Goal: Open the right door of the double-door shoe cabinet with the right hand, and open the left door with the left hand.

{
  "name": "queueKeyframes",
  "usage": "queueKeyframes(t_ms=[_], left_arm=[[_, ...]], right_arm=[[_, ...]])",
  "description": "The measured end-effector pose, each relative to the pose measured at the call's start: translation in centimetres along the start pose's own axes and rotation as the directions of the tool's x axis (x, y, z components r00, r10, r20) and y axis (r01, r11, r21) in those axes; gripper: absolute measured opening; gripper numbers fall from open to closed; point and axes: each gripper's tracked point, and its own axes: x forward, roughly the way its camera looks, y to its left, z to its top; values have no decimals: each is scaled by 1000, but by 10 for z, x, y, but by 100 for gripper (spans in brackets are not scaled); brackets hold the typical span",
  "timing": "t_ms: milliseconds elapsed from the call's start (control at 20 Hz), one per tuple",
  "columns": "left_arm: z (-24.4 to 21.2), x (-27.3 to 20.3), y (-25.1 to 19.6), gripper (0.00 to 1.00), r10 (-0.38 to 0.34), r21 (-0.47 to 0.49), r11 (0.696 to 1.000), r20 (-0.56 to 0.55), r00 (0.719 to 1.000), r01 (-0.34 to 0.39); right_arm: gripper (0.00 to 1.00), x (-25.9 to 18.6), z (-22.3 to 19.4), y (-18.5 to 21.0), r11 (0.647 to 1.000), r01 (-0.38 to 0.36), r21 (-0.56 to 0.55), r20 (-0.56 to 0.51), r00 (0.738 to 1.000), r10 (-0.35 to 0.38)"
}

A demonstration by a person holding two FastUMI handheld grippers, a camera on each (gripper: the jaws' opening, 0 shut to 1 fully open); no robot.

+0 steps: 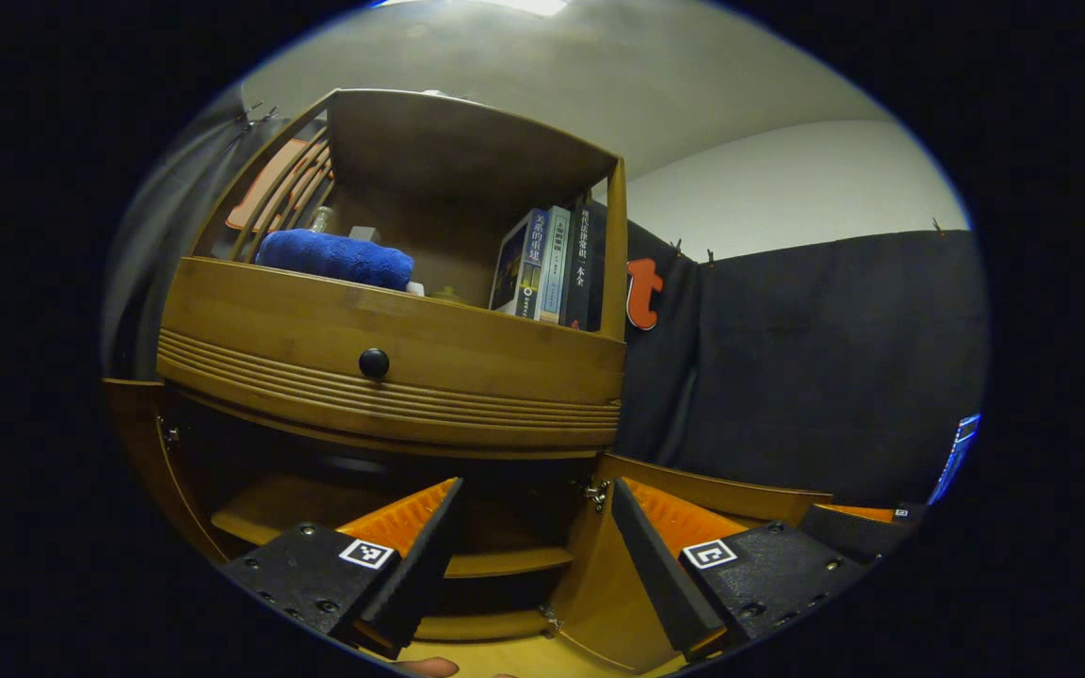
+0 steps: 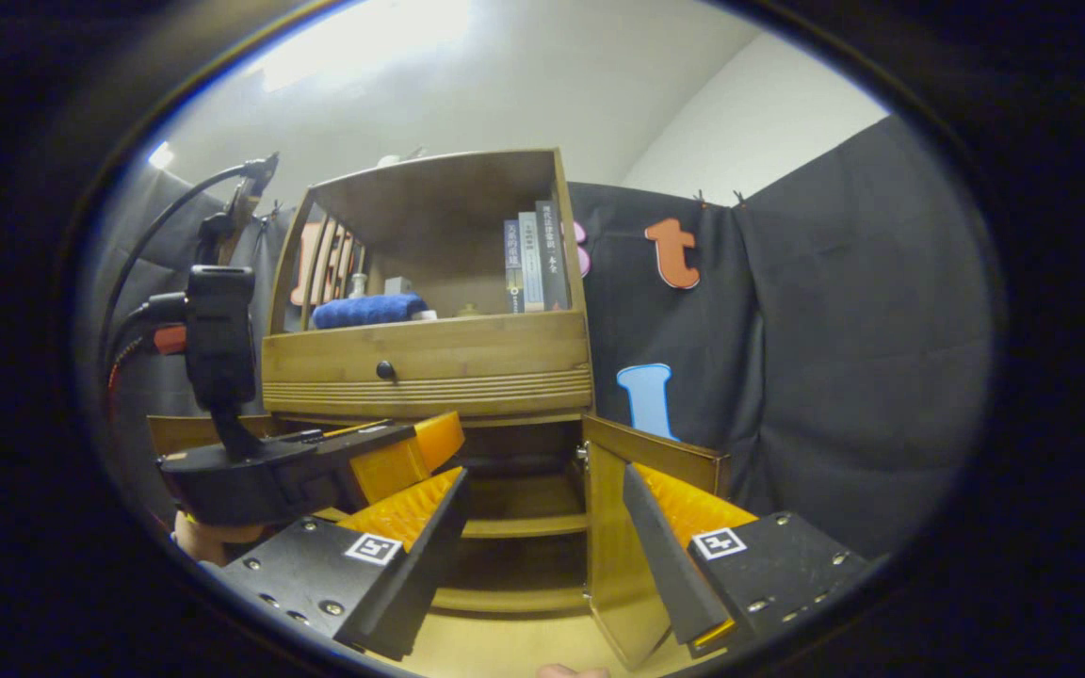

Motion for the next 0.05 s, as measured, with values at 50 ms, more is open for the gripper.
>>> queueKeyframes(t_ms=[50], left_arm=[[0,0,-2,95,-7,-4,1000,-1,1000,7]], right_arm=[[94,-1,2,-3,1000,9,-3,7,1000,-9]])
